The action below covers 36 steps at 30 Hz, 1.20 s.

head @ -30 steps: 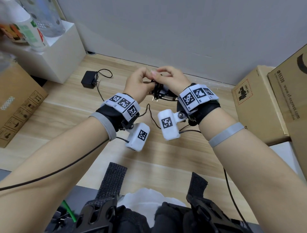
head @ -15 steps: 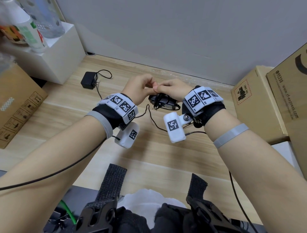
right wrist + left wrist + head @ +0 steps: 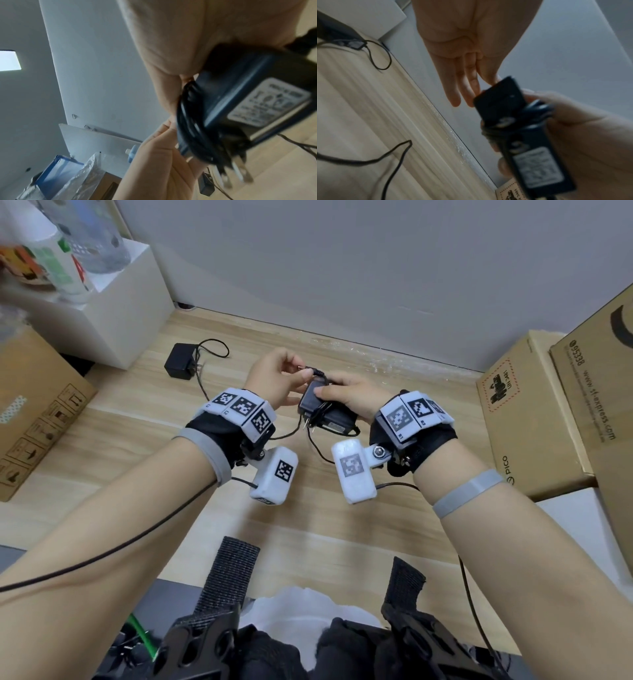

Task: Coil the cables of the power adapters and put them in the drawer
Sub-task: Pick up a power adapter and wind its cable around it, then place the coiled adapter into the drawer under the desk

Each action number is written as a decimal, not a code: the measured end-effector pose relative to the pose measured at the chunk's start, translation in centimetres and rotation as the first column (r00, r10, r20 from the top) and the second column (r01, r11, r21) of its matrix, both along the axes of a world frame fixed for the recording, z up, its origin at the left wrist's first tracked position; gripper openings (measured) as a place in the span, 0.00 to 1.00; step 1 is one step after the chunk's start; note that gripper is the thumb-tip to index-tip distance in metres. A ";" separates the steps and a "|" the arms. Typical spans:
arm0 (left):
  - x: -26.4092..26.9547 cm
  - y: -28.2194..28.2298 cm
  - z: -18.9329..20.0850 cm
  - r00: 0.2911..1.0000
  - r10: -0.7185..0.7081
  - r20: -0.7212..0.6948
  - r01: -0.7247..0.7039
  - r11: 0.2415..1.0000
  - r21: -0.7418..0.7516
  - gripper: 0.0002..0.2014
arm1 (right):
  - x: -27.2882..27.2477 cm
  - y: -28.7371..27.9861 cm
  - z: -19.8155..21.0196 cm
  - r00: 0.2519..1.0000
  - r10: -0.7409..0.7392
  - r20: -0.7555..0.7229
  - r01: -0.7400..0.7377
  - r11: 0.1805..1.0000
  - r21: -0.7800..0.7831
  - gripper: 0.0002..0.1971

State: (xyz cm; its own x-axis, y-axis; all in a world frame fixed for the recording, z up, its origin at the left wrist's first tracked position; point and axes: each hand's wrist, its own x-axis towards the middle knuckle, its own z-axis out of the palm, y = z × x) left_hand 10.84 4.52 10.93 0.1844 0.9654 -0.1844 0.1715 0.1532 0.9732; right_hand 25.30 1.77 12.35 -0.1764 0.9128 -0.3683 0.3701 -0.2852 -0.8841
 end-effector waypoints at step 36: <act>-28.4 -29.7 -12.5 0.665 0.744 0.065 -0.606 0.587 -0.537 0.12 | -30.2 -16.8 -14.1 0.759 0.635 -0.142 -0.639 0.685 -0.351 0.10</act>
State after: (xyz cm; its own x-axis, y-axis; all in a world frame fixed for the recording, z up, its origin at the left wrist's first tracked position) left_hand -17.56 -25.21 -1.53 -0.3813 0.6457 -0.6616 -0.4048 0.5268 0.7474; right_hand -4.88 -15.05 -1.74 -0.6706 0.3816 -0.6361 0.5743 -0.2757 -0.7708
